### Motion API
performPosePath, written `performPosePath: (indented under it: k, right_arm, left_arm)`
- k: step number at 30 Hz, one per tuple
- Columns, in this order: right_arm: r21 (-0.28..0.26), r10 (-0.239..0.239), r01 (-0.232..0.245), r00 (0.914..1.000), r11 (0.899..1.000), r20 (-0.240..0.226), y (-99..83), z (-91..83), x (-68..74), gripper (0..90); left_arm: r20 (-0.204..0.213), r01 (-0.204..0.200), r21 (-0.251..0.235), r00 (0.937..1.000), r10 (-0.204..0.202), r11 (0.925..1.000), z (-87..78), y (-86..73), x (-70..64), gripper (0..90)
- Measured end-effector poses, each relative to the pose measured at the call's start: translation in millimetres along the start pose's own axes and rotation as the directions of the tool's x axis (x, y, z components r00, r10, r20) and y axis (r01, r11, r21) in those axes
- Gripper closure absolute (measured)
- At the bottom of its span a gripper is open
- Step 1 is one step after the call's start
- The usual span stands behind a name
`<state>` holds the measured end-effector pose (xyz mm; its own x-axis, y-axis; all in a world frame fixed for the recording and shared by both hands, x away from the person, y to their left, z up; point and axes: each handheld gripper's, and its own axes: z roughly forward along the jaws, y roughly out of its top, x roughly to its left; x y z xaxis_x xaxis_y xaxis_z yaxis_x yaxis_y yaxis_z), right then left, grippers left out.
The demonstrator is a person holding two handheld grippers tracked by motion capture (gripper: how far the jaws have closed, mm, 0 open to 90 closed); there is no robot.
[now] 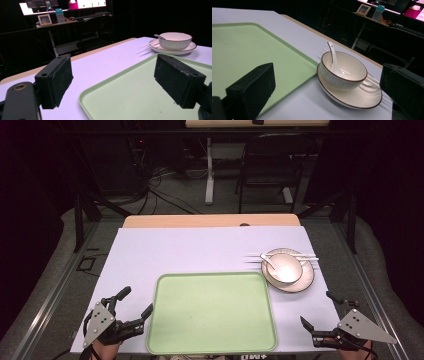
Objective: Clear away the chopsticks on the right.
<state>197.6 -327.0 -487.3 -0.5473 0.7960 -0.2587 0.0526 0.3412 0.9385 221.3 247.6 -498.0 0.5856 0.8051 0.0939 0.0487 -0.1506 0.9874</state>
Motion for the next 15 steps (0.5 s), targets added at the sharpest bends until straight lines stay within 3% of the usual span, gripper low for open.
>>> performPosePath:
  k: [15]
  right_arm:
    - [0.04,0.015,-0.014,0.9999,0.999,-0.004,-1.3,4.6,-3.2,0.0]
  left_arm:
    - [0.001,-0.001,-0.001,1.0,0.001,1.0,0.2,-0.1,-0.5,15.1]
